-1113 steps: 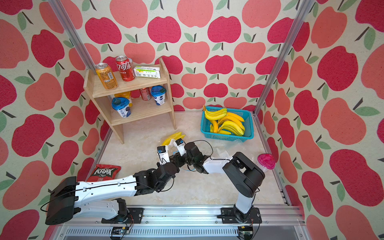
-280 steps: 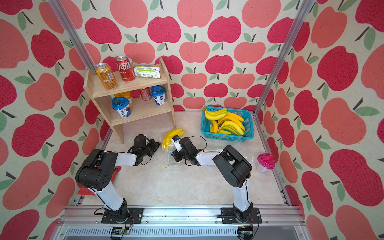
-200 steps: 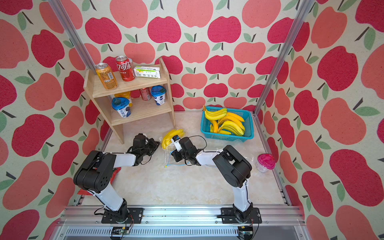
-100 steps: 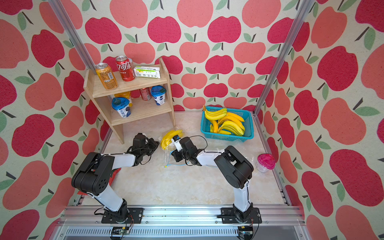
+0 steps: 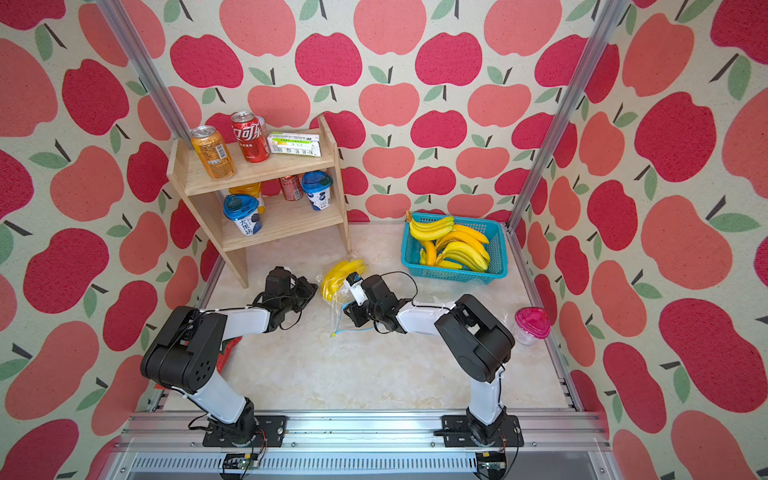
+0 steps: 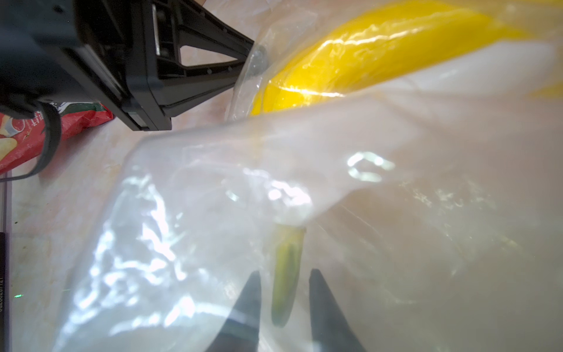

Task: Open the zip-top bag and take out the banana
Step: Pick up the banana from the zipper food storage bag.

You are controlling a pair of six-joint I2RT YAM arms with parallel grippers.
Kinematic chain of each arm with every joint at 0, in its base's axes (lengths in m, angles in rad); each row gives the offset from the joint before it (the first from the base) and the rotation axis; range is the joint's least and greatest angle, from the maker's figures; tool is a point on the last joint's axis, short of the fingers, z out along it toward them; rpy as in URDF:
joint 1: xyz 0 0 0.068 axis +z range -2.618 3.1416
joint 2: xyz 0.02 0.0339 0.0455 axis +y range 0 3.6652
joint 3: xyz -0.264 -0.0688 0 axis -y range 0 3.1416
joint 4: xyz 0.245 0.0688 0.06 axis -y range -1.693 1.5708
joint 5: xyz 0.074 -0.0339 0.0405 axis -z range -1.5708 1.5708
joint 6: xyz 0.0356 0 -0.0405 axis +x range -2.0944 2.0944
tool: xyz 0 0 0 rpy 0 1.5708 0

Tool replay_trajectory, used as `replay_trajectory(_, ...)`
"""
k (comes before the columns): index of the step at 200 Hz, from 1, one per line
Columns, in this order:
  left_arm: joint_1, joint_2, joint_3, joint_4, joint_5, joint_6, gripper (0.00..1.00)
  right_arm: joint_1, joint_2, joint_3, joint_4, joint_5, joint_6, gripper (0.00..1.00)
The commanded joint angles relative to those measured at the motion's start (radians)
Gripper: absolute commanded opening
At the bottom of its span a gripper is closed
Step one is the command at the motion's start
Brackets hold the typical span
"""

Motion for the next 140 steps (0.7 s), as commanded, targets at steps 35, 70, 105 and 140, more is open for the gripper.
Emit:
replay_trajectory(35, -0.009, -0.034, -0.002, -0.024, -0.028, 0.024, 0.00, 0.005, 0.003, 0.015, -0.012, 0.052, -0.009, 0.22)
replay_trajectory(70, -0.011, -0.027, 0.001, -0.017, -0.027, 0.022, 0.00, 0.005, 0.014, 0.037, -0.023, 0.073, -0.004, 0.21)
replay_trajectory(105, -0.017, -0.021, -0.001, -0.012, -0.028, 0.021, 0.00, 0.007, 0.028, 0.050, -0.020, 0.079, 0.005, 0.20)
replay_trajectory(140, -0.008, -0.022, -0.007, -0.017, -0.033, 0.024, 0.00, 0.006, 0.007, 0.039, -0.035, 0.049, 0.000, 0.10)
